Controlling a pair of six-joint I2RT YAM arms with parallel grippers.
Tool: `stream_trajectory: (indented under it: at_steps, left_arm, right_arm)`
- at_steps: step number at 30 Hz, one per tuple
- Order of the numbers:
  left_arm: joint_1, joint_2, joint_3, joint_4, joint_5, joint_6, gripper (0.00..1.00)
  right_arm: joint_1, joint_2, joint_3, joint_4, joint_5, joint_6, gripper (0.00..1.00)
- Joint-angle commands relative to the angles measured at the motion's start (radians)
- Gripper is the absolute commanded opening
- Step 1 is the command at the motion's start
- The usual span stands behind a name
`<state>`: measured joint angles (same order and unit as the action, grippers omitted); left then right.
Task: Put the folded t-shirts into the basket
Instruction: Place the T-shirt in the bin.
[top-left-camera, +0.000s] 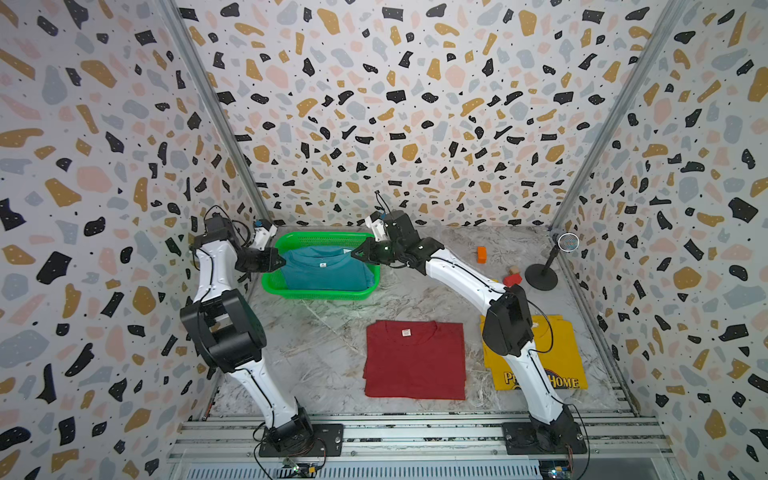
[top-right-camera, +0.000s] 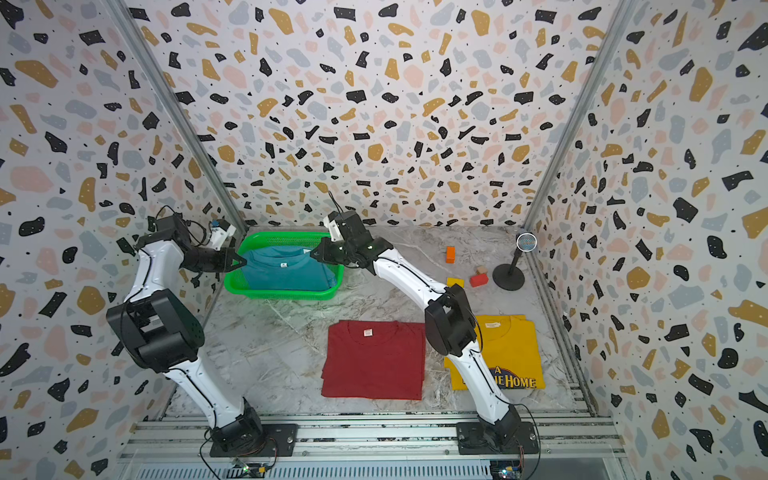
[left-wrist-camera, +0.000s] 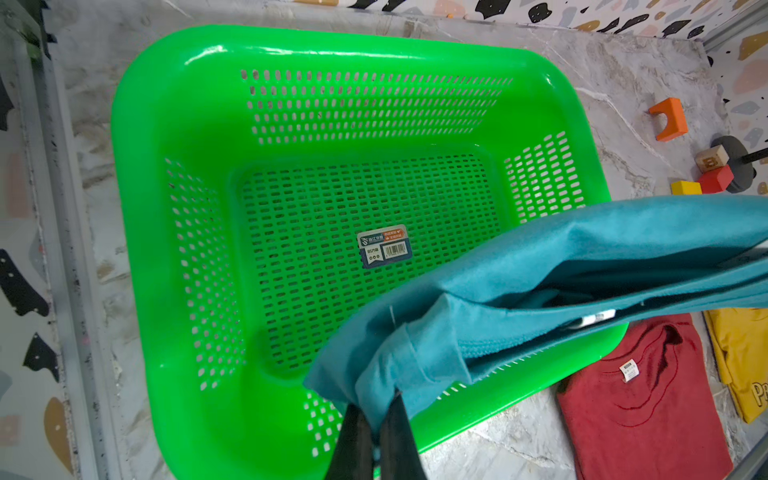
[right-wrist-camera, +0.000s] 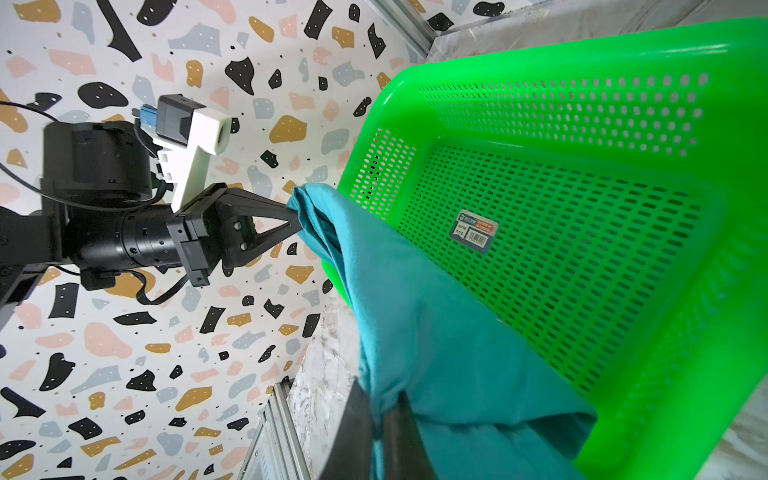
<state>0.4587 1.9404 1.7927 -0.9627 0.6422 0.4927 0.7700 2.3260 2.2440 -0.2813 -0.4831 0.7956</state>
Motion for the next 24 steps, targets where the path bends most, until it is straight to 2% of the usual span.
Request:
stream_trajectory:
  at_steps: [1, 24]
  left_arm:
    - [0.008, 0.003, 0.028, 0.036, 0.012, 0.017, 0.0]
    - [0.004, 0.157, 0.078, 0.114, -0.043, 0.001, 0.0]
  right_arm:
    - [0.003, -0.024, 0.009, 0.007, 0.009, -0.016, 0.0]
    - [-0.012, 0.148, 0.095, -0.01, 0.08, -0.064, 0.0]
